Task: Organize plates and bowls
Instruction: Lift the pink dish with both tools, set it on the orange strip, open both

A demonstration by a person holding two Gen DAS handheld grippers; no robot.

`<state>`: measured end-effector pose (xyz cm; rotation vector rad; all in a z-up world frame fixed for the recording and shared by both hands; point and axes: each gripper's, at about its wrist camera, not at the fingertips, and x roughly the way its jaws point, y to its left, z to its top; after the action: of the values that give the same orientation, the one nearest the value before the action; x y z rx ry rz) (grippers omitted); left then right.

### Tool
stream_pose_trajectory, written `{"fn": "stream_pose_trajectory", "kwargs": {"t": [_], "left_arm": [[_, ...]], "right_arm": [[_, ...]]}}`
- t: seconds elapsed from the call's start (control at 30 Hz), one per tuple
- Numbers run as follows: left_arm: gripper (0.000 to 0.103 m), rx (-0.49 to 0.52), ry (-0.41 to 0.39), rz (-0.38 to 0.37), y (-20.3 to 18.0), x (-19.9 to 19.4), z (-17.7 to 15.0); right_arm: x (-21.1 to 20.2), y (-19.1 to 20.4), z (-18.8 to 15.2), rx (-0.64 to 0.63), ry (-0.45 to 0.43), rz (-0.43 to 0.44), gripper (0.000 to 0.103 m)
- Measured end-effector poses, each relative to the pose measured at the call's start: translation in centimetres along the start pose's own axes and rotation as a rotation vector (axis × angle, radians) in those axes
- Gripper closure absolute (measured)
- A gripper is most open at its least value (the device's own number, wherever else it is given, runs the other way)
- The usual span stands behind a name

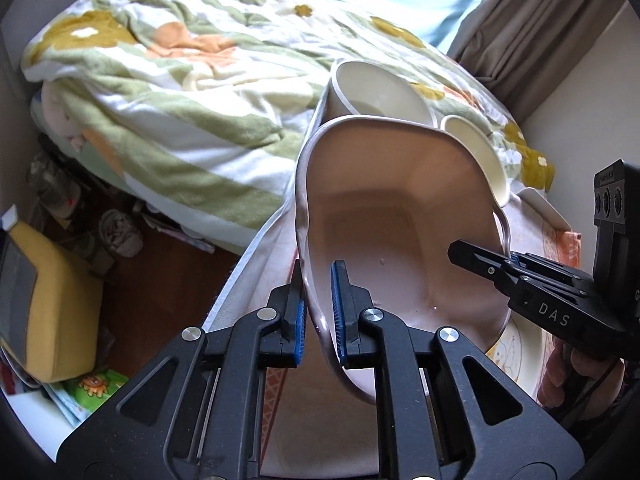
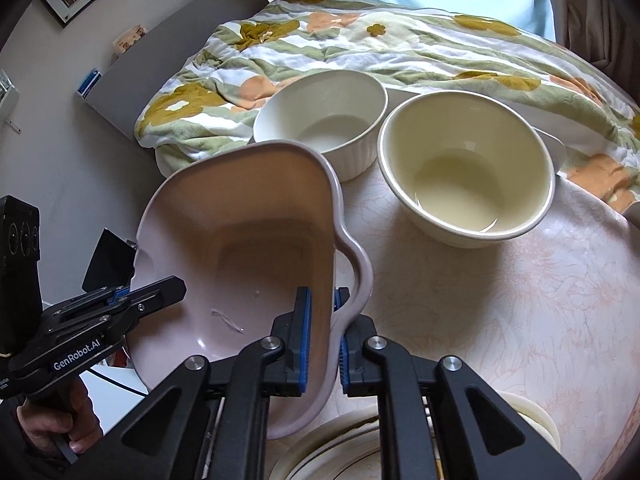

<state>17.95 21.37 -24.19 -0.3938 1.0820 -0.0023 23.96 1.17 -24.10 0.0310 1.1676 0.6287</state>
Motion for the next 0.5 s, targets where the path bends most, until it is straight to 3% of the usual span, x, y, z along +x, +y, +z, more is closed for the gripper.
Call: {"fn": "stream_pose_trajectory", "kwargs": {"t": [0.2, 0.5], "left_arm": [[0.093, 0.088, -0.046, -0.007, -4.5, -3.3, 0.4], [0.093, 0.206, -0.07, -0.072, -15.5, -5.7, -2.1]], "right_arm": [[-5.0, -1.1, -1.1, 0.047, -0.096, 0.002, 0.092], [-14.4, -5.5, -5.4, 0.106, -0.216, -0.061, 0.092]]}}
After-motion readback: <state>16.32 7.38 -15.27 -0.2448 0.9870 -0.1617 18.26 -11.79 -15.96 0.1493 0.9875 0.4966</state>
